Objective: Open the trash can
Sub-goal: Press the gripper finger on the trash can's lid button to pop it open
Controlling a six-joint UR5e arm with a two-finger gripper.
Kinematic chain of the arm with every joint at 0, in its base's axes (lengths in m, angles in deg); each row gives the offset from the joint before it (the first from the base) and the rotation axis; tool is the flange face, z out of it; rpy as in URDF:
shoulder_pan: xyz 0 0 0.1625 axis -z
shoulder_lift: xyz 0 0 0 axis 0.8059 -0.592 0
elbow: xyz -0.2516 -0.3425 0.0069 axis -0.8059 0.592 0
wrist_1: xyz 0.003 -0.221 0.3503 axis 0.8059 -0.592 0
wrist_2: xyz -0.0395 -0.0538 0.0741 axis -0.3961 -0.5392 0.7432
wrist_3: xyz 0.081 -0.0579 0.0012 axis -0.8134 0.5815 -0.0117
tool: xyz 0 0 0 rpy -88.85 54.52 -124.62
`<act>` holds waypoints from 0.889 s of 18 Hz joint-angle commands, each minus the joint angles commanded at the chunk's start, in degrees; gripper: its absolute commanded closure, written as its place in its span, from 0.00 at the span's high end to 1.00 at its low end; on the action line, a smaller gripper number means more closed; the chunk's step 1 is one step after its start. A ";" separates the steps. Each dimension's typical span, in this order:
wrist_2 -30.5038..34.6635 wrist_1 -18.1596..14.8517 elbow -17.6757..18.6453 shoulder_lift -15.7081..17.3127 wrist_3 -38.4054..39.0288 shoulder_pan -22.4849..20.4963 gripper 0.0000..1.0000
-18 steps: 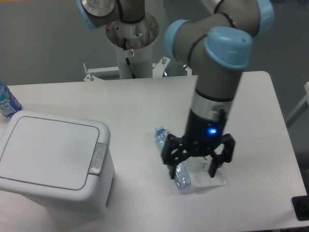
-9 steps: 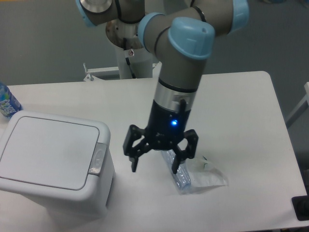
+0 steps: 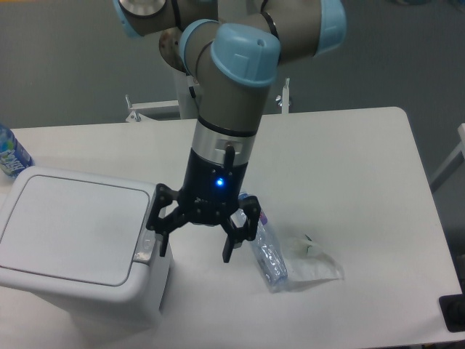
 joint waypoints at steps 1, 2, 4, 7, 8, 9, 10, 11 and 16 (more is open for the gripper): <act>0.00 0.00 0.17 0.00 0.00 0.00 1.00; 0.00 0.00 0.35 -0.09 0.00 0.09 1.00; 0.00 0.09 0.70 -0.09 -0.09 0.09 1.00; 0.09 0.00 0.79 -0.09 -0.17 0.09 1.00; 0.17 0.00 1.14 -0.17 -0.18 0.09 1.00; 0.18 0.09 1.67 -0.18 -0.26 0.09 1.00; 0.18 0.35 2.02 -0.18 -0.26 0.09 1.00; 0.18 0.35 2.02 -0.26 -0.26 0.09 1.00; 0.26 0.35 2.64 -0.18 -0.26 0.79 1.00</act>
